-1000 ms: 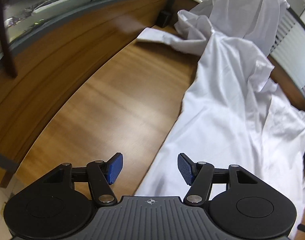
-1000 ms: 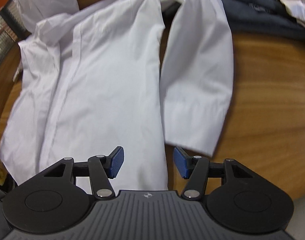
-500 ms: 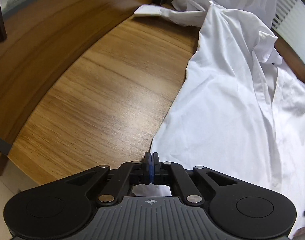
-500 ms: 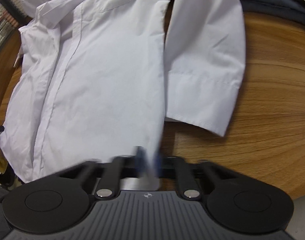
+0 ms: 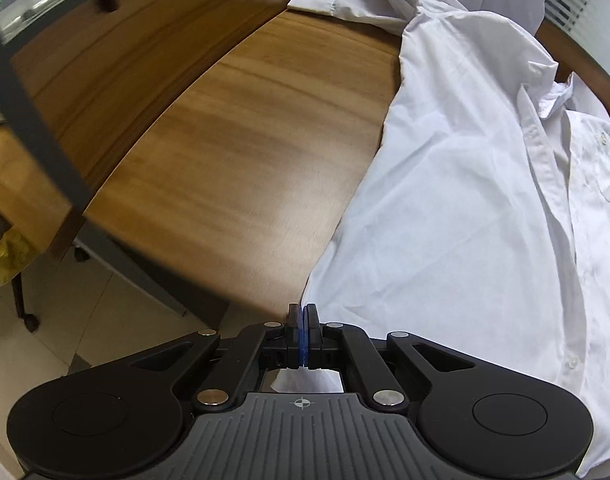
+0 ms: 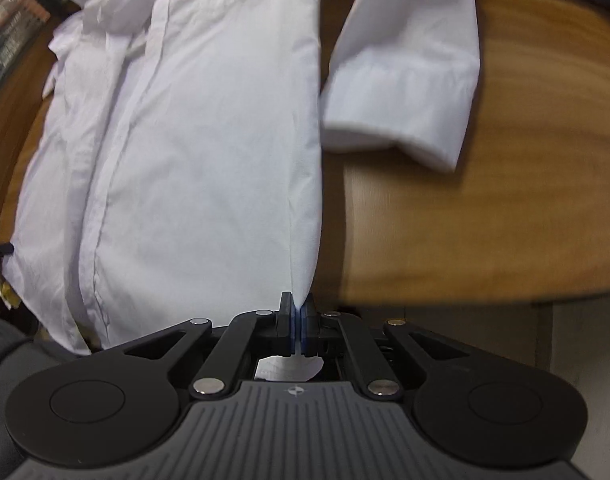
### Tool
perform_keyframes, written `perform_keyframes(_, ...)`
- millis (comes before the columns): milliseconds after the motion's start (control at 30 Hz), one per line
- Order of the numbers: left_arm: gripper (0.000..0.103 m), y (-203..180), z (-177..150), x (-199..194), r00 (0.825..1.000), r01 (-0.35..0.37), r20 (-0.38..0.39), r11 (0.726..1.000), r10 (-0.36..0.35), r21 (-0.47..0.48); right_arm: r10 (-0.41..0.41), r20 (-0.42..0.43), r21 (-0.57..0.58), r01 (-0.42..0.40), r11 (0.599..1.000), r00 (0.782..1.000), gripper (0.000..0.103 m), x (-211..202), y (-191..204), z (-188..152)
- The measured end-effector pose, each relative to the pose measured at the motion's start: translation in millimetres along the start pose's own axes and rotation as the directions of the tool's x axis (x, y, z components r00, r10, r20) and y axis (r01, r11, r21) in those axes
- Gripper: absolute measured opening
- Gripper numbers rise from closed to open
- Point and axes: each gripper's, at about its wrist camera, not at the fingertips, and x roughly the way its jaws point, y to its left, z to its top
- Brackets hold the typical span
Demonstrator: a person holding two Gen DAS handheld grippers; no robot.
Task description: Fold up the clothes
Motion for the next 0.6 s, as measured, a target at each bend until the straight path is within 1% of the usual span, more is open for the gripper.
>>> perform_keyframes(67,0.003,-2,-5,-3,1.0,-0.008,0.009,1.0,0.008,0.02,-0.004,-0.032,-0.012,0.004,1.0,0.999,0.003,1,1,-3)
perform_keyframes(100,0.004,-2,-6,-5,1.0,-0.009,0.013,1.0,0.009,0.029,-0.009,-0.046,-0.017,0.008,1.0,0.999,0.005,2,2,-2)
perform_keyframes(133,0.004,-1,-5,-8,1.0,-0.009,0.02,1.0,0.009,0.026,-0.024,-0.056,-0.024,0.022,0.999,0.998,0.011,1,2,0)
perform_keyframes(167,0.005,1,-3,-12,0.999,-0.005,0.034,1.0,0.004,0.012,-0.038,-0.063,-0.032,0.036,0.999,0.997,0.014,0,3,4)
perform_keyframes(200,0.007,3,-1,-17,0.999,0.002,0.05,1.0,-0.002,-0.006,-0.051,-0.057,-0.044,0.049,0.998,0.997,0.019,-4,4,10)
perform_keyframes(233,0.015,5,2,-22,0.998,0.009,0.066,1.0,-0.008,-0.023,-0.065,-0.047,-0.058,0.062,0.996,0.997,0.027,-8,6,16)
perform_keyframes(267,0.022,4,6,-25,0.996,0.014,0.087,1.0,-0.012,-0.022,-0.084,-0.021,-0.081,0.082,0.993,0.996,0.032,-14,9,24)
perform_keyframes(300,0.024,3,11,-27,0.994,0.017,0.11,1.0,-0.015,-0.013,-0.102,0.005,-0.103,0.102,0.989,0.995,0.039,-20,13,32)
perform_keyframes(333,0.025,-1,17,-29,0.991,0.024,0.129,1.0,-0.024,-0.001,-0.118,0.031,-0.123,0.121,0.985,0.993,0.043,-26,16,40)
perform_keyframes(400,0.028,-12,32,-31,0.986,0.045,0.16,0.998,-0.05,0.035,-0.134,0.079,-0.138,0.144,0.98,0.988,0.043,-34,21,56)
perform_keyframes(467,0.038,-27,47,-31,0.978,0.077,0.189,0.993,-0.092,0.085,-0.15,0.127,-0.153,0.168,0.974,0.981,0.043,-43,27,72)
perform_keyframes(533,0.047,-45,63,-30,0.965,0.116,0.219,0.984,-0.144,0.137,-0.16,0.17,-0.155,0.187,0.97,0.972,0.043,-46,34,91)
perform_keyframes(600,0.048,-62,78,-29,0.949,0.152,0.246,0.97,-0.197,0.19,-0.152,0.208,-0.155,0.186,0.97,0.966,0.043,-44,46,114)
